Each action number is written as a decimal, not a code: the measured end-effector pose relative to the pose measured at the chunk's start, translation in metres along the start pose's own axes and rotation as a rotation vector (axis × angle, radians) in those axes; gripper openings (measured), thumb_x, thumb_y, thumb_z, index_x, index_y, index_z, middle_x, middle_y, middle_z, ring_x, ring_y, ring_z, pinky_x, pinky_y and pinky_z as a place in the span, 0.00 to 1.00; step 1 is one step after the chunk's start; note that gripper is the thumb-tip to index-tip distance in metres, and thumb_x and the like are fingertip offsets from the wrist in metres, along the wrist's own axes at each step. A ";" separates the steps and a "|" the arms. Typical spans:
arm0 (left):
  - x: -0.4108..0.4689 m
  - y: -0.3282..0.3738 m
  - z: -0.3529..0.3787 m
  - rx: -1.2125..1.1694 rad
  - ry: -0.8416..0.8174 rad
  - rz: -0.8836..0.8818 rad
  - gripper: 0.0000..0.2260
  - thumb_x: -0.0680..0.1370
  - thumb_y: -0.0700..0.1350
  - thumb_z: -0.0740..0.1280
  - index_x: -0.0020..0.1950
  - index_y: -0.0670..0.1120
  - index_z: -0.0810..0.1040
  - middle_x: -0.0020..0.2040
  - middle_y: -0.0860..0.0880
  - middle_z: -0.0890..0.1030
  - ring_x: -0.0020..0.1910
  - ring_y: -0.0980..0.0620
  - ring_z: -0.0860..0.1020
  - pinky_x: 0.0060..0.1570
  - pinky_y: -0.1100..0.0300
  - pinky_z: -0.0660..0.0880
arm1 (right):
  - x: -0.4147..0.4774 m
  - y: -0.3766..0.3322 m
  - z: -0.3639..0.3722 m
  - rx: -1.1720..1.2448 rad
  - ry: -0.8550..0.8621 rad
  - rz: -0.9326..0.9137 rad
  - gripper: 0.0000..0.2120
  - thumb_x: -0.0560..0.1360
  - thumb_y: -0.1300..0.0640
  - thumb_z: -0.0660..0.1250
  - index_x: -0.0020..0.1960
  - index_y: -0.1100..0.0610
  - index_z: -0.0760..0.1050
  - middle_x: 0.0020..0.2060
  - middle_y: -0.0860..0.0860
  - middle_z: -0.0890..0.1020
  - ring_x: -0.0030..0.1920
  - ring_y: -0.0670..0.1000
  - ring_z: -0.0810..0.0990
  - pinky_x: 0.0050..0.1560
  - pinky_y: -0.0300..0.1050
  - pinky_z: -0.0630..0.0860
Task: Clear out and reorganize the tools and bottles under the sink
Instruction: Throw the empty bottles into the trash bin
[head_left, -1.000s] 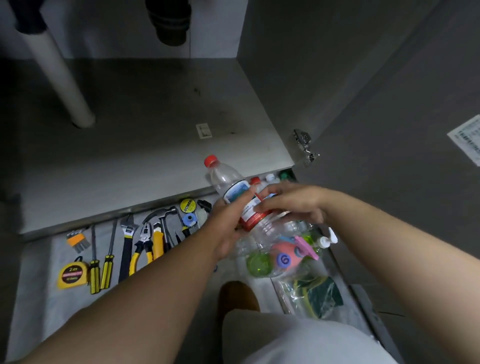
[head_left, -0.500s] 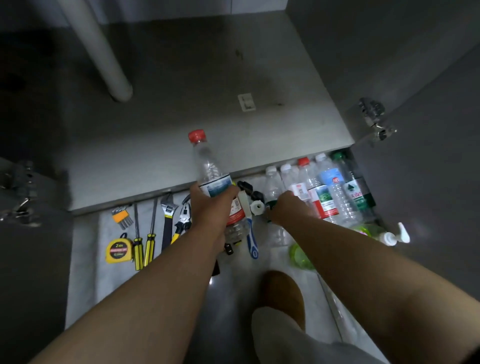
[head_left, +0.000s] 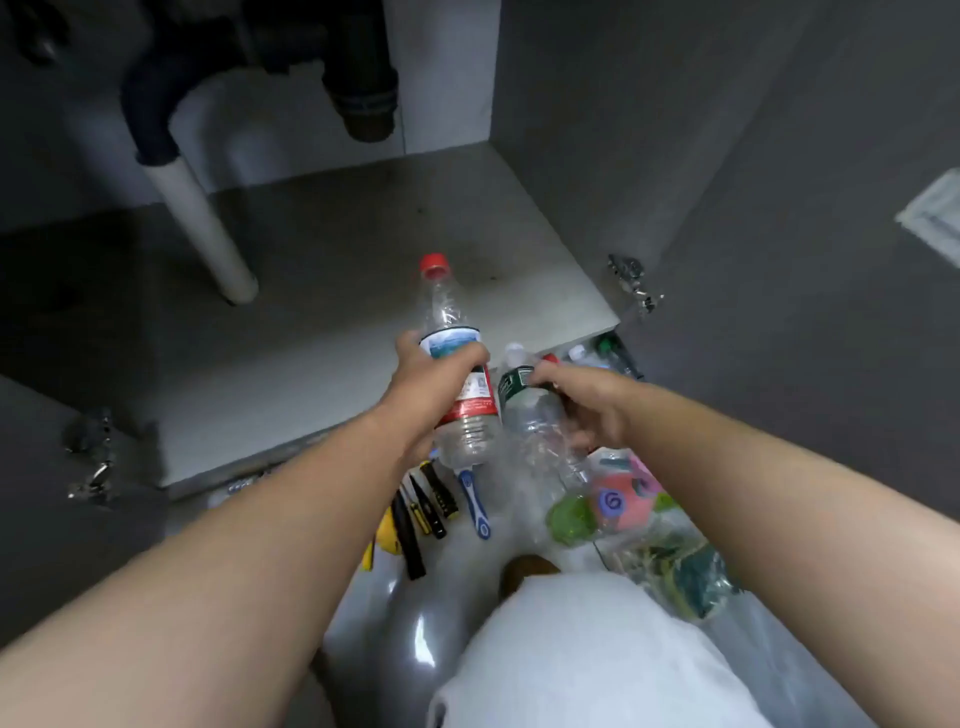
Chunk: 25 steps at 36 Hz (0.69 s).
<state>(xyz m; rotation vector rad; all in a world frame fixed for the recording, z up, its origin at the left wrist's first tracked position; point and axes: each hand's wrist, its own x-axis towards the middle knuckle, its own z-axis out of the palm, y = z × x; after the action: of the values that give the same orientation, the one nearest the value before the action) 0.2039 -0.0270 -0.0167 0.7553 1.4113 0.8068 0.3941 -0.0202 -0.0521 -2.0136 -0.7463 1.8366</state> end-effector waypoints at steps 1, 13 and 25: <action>-0.009 0.011 0.004 0.024 -0.033 0.024 0.26 0.70 0.45 0.75 0.64 0.51 0.66 0.50 0.42 0.81 0.33 0.48 0.84 0.38 0.47 0.84 | -0.016 -0.001 -0.009 0.025 -0.023 -0.036 0.14 0.70 0.49 0.72 0.53 0.54 0.79 0.40 0.52 0.83 0.32 0.53 0.85 0.30 0.46 0.81; -0.155 0.079 0.117 0.240 -0.456 0.198 0.25 0.72 0.48 0.78 0.63 0.48 0.69 0.54 0.41 0.82 0.37 0.47 0.86 0.34 0.53 0.81 | -0.207 0.065 -0.103 0.262 0.028 -0.461 0.21 0.74 0.63 0.69 0.65 0.52 0.72 0.53 0.55 0.83 0.48 0.55 0.83 0.48 0.55 0.82; -0.292 -0.014 0.216 0.448 -0.867 0.054 0.30 0.70 0.43 0.76 0.69 0.39 0.70 0.57 0.37 0.83 0.51 0.40 0.85 0.54 0.41 0.82 | -0.335 0.259 -0.169 0.353 0.419 -0.417 0.22 0.65 0.47 0.79 0.56 0.53 0.83 0.54 0.54 0.86 0.58 0.55 0.84 0.59 0.51 0.79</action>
<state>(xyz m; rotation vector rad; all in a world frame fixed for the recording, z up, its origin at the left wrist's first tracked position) 0.4209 -0.2760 0.1341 1.2946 0.7714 0.1265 0.5896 -0.4032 0.1004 -1.7610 -0.6066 1.1659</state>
